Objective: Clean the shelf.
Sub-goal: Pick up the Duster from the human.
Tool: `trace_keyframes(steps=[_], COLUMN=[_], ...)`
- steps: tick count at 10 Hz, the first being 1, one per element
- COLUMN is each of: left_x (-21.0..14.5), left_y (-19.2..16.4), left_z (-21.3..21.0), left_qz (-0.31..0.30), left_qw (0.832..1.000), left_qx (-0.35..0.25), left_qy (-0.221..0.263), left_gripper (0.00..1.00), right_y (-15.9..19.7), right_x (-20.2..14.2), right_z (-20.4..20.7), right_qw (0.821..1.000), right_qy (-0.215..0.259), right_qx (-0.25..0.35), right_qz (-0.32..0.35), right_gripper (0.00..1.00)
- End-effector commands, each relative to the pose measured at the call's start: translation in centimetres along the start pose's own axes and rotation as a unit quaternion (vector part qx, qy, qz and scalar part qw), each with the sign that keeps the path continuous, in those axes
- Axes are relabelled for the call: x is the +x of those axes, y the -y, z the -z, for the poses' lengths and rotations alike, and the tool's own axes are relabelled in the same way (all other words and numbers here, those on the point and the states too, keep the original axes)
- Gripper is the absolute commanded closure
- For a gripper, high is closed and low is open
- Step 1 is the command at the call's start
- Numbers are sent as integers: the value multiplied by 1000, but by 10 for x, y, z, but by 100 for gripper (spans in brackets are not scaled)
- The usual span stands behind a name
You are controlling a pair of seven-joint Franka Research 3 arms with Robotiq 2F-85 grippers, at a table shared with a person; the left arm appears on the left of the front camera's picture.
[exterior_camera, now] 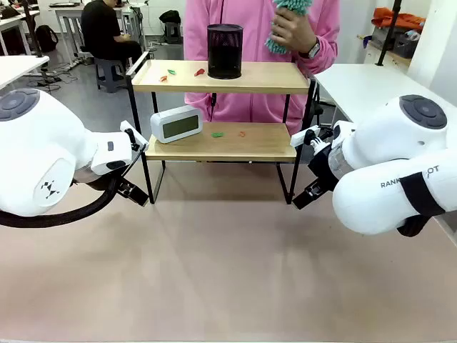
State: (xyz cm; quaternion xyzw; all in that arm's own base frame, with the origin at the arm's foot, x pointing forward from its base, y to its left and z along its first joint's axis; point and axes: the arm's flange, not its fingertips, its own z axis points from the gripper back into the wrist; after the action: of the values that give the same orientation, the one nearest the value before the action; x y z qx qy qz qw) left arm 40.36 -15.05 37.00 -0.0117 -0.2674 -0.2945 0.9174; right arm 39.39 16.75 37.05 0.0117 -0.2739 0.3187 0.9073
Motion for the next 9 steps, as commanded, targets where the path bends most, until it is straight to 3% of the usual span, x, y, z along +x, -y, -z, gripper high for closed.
trace_keyframes(steps=[1,9], left_x=[0,0], left_y=[0,0], left_z=[0,0], left_qz=[0,0], left_qw=[1000,1000], left_qx=[0,0], left_qy=[0,0], left_gripper=[0,0], right_y=[0,0], right_x=[0,0], right_z=[0,0], right_qw=[1000,1000], right_qy=[0,0], right_qx=[0,0], right_qz=[0,0], right_gripper=[0,0])
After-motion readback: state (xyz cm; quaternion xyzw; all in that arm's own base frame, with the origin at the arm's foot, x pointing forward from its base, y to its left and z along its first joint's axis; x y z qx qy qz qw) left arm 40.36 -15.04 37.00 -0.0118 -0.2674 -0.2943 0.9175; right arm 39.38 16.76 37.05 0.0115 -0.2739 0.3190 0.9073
